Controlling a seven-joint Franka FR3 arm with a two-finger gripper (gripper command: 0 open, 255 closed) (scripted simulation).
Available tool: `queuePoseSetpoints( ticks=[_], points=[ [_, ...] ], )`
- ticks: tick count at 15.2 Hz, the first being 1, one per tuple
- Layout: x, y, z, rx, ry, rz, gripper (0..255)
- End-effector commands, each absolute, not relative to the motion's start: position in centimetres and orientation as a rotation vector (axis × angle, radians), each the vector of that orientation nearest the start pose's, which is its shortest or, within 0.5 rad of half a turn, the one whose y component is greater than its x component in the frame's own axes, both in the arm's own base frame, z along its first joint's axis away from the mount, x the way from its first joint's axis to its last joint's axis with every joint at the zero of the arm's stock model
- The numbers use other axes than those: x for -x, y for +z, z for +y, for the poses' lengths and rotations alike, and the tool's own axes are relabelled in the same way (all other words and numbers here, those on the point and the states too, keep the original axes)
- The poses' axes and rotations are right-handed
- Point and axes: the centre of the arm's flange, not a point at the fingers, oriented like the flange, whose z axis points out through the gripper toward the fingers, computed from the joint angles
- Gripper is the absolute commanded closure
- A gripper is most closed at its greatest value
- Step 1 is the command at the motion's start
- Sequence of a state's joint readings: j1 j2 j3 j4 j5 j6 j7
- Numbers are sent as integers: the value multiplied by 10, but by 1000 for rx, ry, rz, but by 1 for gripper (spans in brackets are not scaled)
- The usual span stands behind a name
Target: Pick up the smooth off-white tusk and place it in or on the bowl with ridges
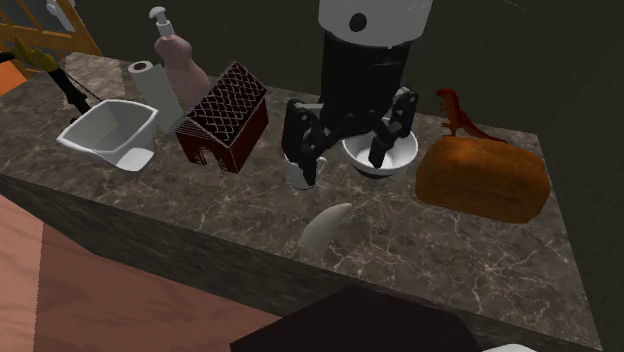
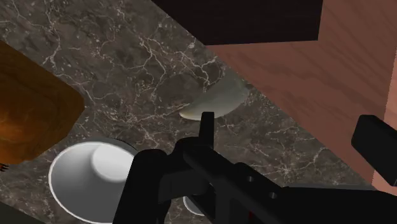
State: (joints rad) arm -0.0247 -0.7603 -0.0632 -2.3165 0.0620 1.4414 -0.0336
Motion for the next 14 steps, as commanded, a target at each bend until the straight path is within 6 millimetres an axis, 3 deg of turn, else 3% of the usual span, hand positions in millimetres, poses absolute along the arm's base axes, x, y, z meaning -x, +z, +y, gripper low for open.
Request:
queuePoseSetpoints(
  ticks=[1,7,14],
  points=[
    [-299,591,-25,3025,167,45,0],
    [-287,515,-2,3043,-19,551,0],
    [-292,424,19,2944,-244,1144,0]
  ],
)
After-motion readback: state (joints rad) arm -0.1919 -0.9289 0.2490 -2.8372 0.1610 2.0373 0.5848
